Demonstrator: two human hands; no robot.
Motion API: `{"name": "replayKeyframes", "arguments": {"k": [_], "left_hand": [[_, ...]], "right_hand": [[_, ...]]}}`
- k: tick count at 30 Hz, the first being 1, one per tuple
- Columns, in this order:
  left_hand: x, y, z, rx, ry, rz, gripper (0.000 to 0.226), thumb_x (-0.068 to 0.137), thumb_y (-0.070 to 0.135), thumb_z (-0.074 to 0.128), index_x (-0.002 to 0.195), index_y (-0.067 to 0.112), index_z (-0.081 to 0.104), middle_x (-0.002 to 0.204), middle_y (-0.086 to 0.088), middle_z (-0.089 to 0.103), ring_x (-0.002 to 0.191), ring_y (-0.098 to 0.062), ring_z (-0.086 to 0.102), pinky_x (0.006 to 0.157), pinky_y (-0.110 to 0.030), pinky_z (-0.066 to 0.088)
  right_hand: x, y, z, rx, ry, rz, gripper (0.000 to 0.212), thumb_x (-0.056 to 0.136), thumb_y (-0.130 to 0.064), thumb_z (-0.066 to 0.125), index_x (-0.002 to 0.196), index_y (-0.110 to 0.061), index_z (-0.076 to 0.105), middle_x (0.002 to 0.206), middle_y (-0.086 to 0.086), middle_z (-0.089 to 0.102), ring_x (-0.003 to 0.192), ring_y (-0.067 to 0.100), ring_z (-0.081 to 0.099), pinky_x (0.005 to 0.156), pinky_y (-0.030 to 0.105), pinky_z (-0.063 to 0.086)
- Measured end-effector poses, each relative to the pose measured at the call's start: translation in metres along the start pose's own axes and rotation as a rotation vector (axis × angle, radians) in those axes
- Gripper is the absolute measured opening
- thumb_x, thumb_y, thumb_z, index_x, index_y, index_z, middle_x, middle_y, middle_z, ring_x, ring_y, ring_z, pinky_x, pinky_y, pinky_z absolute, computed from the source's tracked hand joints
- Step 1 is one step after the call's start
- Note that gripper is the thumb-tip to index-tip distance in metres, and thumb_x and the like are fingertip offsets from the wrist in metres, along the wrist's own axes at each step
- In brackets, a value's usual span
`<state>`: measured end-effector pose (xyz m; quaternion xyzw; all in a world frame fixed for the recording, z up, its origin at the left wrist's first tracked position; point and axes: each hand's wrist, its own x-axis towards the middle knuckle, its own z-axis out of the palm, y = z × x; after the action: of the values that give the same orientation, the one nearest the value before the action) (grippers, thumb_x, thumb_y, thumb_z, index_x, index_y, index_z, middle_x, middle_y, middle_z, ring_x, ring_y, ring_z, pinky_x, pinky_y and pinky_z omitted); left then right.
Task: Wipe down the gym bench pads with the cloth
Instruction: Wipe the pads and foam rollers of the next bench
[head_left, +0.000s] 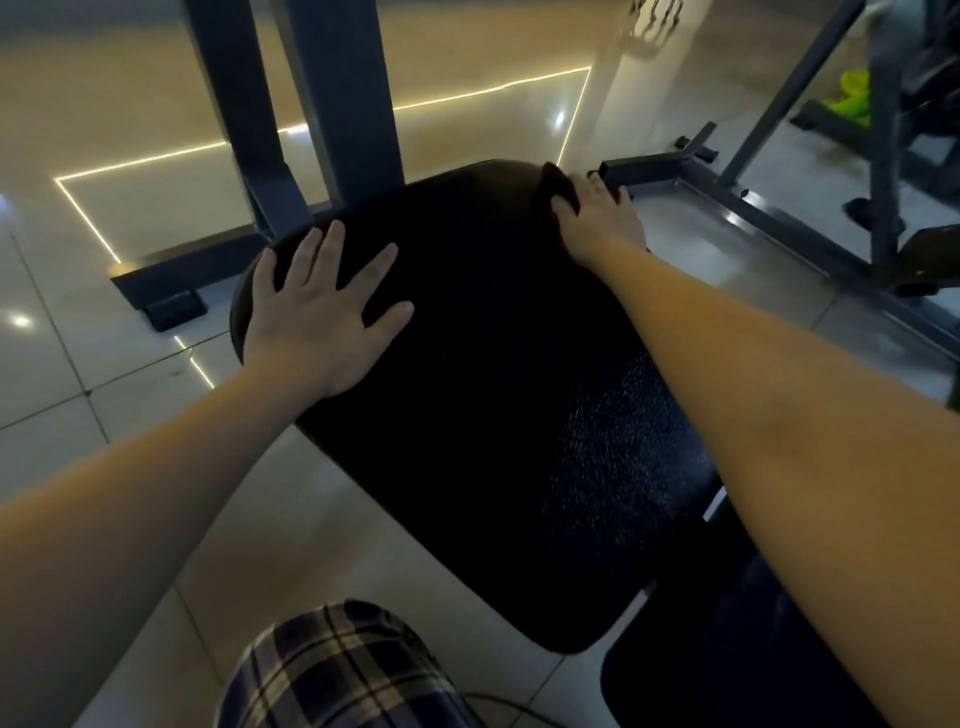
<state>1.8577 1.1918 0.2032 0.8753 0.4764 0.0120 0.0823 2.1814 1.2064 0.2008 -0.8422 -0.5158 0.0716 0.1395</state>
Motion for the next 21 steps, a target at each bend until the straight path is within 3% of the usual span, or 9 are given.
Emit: {"name": "replayKeyframes", "arguments": {"k": [5,9,12,15,18,21], "left_hand": [[-0.001,0.0,0.0,0.003,0.012,0.022,0.09,0.072,0.075,-0.004,0.156,0.042,0.001,0.166,-0.004,-0.009,0.152,-0.021,-0.008,0.121,-0.051,-0.004],[0.001,0.003,-0.001,0.005,-0.002,0.003,0.091,0.07,0.075,-0.005,0.156,0.043,0.0,0.166,-0.003,-0.011,0.152,-0.02,-0.009,0.121,-0.049,-0.005],[0.002,0.002,0.001,0.013,-0.002,-0.014,0.09,0.071,0.076,-0.004,0.155,0.044,-0.001,0.166,-0.003,-0.012,0.152,-0.02,-0.01,0.121,-0.049,-0.005],[0.002,0.001,0.001,0.009,-0.005,-0.006,0.088,0.073,0.075,-0.002,0.155,0.044,0.0,0.166,-0.003,-0.011,0.152,-0.02,-0.01,0.121,-0.05,-0.004],[0.003,-0.001,0.002,0.017,-0.002,-0.007,0.084,0.077,0.075,0.0,0.155,0.044,0.0,0.166,-0.003,-0.011,0.152,-0.02,-0.01,0.121,-0.051,-0.004],[0.003,-0.002,0.003,0.038,0.009,-0.003,0.083,0.082,0.081,-0.003,0.156,0.044,0.001,0.166,-0.003,-0.01,0.152,-0.021,-0.009,0.121,-0.051,-0.004]], "right_hand": [[-0.081,0.001,0.003,-0.031,-0.006,-0.09,0.055,0.103,-0.049,0.027,0.154,-0.031,0.018,0.163,0.001,0.011,0.15,0.031,0.001,0.121,0.049,0.006],[-0.224,0.019,0.009,-0.02,-0.01,-0.192,0.057,0.098,-0.057,0.025,0.152,-0.04,0.013,0.162,-0.011,0.006,0.149,0.019,-0.007,0.121,0.043,0.001],[-0.317,0.027,0.018,-0.014,0.027,-0.167,0.058,0.096,-0.06,0.02,0.151,-0.045,0.01,0.162,-0.016,0.003,0.149,0.012,-0.013,0.115,0.038,-0.005],[-0.316,0.029,0.023,-0.01,0.055,-0.112,0.058,0.096,-0.061,0.019,0.151,-0.041,0.015,0.161,-0.013,0.006,0.149,0.013,-0.012,0.117,0.039,-0.005],[-0.259,0.035,0.014,-0.039,0.107,0.018,0.059,0.097,-0.057,0.021,0.152,-0.035,0.02,0.16,-0.01,0.005,0.148,0.019,-0.008,0.117,0.042,-0.007],[-0.197,0.062,0.001,-0.019,0.133,0.195,0.054,0.102,-0.047,0.031,0.152,-0.029,0.026,0.162,0.001,0.015,0.149,0.03,0.006,0.12,0.053,0.005]]}}
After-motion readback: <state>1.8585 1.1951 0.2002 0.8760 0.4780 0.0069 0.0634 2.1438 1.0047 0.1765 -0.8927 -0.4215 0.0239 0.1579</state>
